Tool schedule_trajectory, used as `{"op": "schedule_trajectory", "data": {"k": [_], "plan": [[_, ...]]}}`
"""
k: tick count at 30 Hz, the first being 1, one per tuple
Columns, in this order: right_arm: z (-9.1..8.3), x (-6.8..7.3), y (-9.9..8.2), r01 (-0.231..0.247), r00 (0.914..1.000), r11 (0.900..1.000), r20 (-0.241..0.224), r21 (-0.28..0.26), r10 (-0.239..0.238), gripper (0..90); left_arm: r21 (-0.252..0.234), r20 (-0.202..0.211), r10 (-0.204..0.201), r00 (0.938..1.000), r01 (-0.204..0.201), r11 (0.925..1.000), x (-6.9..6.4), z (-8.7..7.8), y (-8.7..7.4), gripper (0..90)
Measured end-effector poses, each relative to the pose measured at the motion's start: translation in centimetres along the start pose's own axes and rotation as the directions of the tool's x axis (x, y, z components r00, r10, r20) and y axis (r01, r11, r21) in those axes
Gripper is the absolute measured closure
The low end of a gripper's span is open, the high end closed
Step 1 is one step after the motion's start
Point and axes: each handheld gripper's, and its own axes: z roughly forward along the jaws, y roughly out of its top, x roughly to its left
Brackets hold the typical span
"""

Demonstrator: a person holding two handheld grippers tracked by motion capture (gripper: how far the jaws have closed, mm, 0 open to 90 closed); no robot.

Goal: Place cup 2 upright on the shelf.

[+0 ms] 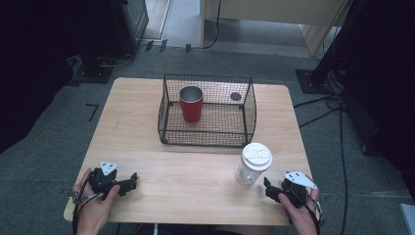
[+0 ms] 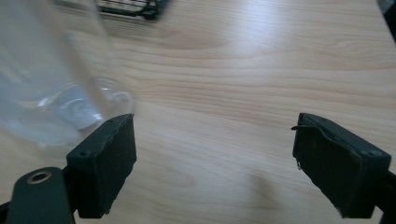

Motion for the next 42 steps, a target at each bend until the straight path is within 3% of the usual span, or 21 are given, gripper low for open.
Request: {"op": "schedule_trajectory", "data": {"k": [2,5,9,21,27,35,42], "plan": [[-0.2,0.5,0.0,0.023,0.999,0.9997,-0.038,0.007,-0.022,7.3,0.0,0.002,0.002,1.0,-0.002,1.0,0.0,0.0,0.0,0.0],[-0.5,1.3,0.0,0.069,0.9929,0.9976,-0.096,-0.002,-0.069,9.9,-0.001,0.014,0.014,0.9998,-0.014,0.9999,0.2,0.1,0.1,0.0],[-0.7,2.1,0.1,0.098,0.9879,0.9952,-0.121,-0.005,-0.097,11.5,-0.001,0.031,0.032,0.999,-0.032,0.9995,0.3,0.3,0.4,0.0],[-1.4,4.2,0.6,0.155,0.9677,0.9873,-0.196,-0.035,-0.159,13.3,-0.001,0.031,0.031,0.999,-0.031,0.9995,0.3,0.4,0.4,0.0],[-1.2,5.3,0.8,0.149,0.9631,0.9883,-0.222,-0.031,-0.153,13.1,-0.001,0.031,0.031,0.999,-0.031,0.9995,0.3,0.4,0.4,0.0],[-1.2,6.5,1.2,0.137,0.9689,0.9887,-0.199,-0.061,-0.147,12.9,-0.001,0.031,0.031,0.999,-0.031,0.9995,0.3,0.4,0.4,0.0],[-0.9,7.0,2.3,0.1,0.9842,0.9927,-0.14,-0.068,-0.109,12.8,-0.001,0.031,0.031,0.999,-0.031,0.9995,0.3,0.4,0.4,0.0]]}}
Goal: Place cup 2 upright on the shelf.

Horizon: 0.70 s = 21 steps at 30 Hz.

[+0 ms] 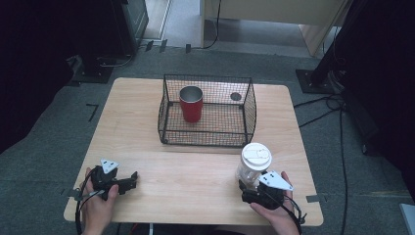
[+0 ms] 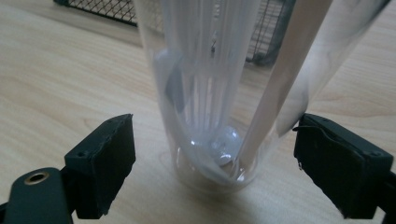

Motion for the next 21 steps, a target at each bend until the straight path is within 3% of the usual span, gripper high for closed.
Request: {"op": "schedule_trajectory", "data": {"k": [5,9,14,21], "plan": [[-0.1,0.2,0.9,-0.044,0.999,0.998,0.002,-0.045,0.045,6.6,0.0,0.0,0.0,1.0,0.0,1.0,0.0,0.0,0.0,0.0],[0.0,0.4,1.4,-0.05,0.9985,0.9965,0.021,-0.068,0.051,5.2,0.0,0.0,0.0,1.0,0.0,1.0,0.0,0.0,0.0,0.0],[0.0,0.1,2.4,-0.122,0.9925,0.9893,0.003,-0.081,0.122,0.7,0.0,0.0,0.0,1.0,0.0,1.0,0.0,0.0,0.0,0.0],[0.0,0.4,3.4,-0.132,0.9904,0.9815,0.023,-0.139,0.136,3.5,0.0,0.0,0.0,1.0,0.0,1.0,0.0,0.0,0.0,0.0]]}}
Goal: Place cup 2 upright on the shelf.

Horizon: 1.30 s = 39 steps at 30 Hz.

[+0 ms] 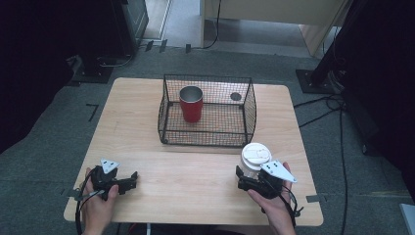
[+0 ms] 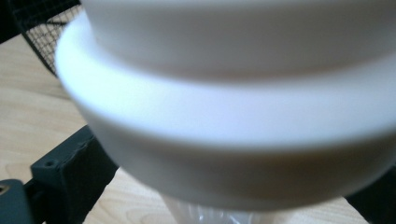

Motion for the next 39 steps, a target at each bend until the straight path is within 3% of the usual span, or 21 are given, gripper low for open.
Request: {"op": "schedule_trajectory", "data": {"k": [3,5,7,9,15,23,35,39], "plan": [[0.0,0.1,0.2,-0.005,0.9998,0.9995,0.02,-0.03,0.006,7.0,0.0,0.0,0.0,1.0,0.0,1.0,0.0,0.0,0.0,0.0],[0.0,0.3,0.4,0.0,0.9989,0.999,0.047,-0.045,0.003,14.8,0.0,0.0,0.0,1.0,0.0,1.0,0.0,0.0,0.0,0.0],[0.2,0.4,0.3,0.036,0.9979,0.998,0.056,-0.052,-0.033,15.9,0.0,0.0,0.0,1.0,0.0,1.0,0.0,0.0,0.0,0.0],[0.2,0.5,0.2,0.042,0.9978,0.9972,0.053,-0.061,-0.039,16.1,0.0,0.0,0.0,1.0,0.0,1.0,0.0,0.0,0.0,0.0],[0.3,0.6,0.3,0.026,0.9976,0.9968,0.067,-0.076,-0.021,16.5,0.0,0.0,0.001,1.0,-0.001,1.0,0.0,0.0,0.0,0.0],[-0.1,0.8,0.9,0.023,0.9988,0.9936,0.045,-0.11,-0.018,16.5,0.0,0.0,0.0,1.0,0.0,1.0,0.0,0.0,0.0,0.0],[0.5,2.8,2.8,0.079,0.9968,0.9859,0.0,-0.147,-0.08,16.6,0.001,0.0,0.001,1.0,-0.001,1.0,0.0,0.0,0.0,0.0],[0.8,3.6,3.4,0.071,0.997,0.9836,-0.018,-0.166,-0.075,16.5,0.0,0.0,0.0,1.0,0.0,1.0,0.0,0.0,0.0,0.0]]}}
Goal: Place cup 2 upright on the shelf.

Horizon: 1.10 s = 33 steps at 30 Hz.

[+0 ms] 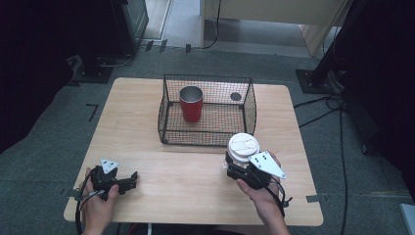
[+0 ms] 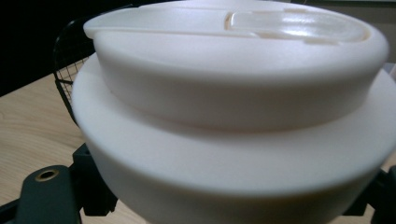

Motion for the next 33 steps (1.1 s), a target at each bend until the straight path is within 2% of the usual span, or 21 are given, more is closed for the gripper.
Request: {"op": "schedule_trajectory", "data": {"k": [6,10,13,16,19,28,32,33], "plan": [[0.9,0.5,0.4,-0.005,0.9995,0.9993,0.03,-0.038,0.006,16.5,0.0,0.0,0.0,1.0,0.0,1.0,0.0,0.0,0.0,0.0],[1.4,1.1,0.7,0.045,0.9975,0.9964,0.058,-0.072,-0.041,16.4,-0.001,0.0,-0.001,1.0,0.001,1.0,0.0,0.0,0.0,0.0],[1.7,1.5,1.2,0.047,0.9969,0.9954,0.067,-0.084,-0.041,16.4,-0.001,0.0,-0.001,1.0,0.001,1.0,0.0,0.0,0.0,0.0],[2.0,1.7,1.7,0.037,0.9973,0.9945,0.066,-0.098,-0.031,16.4,-0.001,0.0,-0.001,1.0,0.001,1.0,0.0,0.0,0.0,0.0],[2.3,1.9,2.1,0.034,0.9979,0.9893,0.059,-0.142,-0.026,16.3,-0.002,0.0,-0.001,1.0,0.001,1.0,0.0,0.0,0.0,0.0],[3.1,2.3,3.5,0.032,0.9985,0.9824,0.049,-0.184,-0.023,16.2,-0.001,0.0,-0.001,1.0,0.001,1.0,0.0,0.0,0.0,0.0],[3.3,2.2,3.9,0.104,0.9943,0.9778,0.04,-0.182,-0.099,16.2,-0.001,0.0,-0.001,1.0,0.001,1.0,0.0,0.0,0.0,0.0],[3.3,2.2,4.0,0.107,0.9942,0.9765,0.03,-0.187,-0.103,16.3,-0.001,0.0,-0.001,1.0,0.001,1.0,0.0,0.0,0.0,0.0]]}}
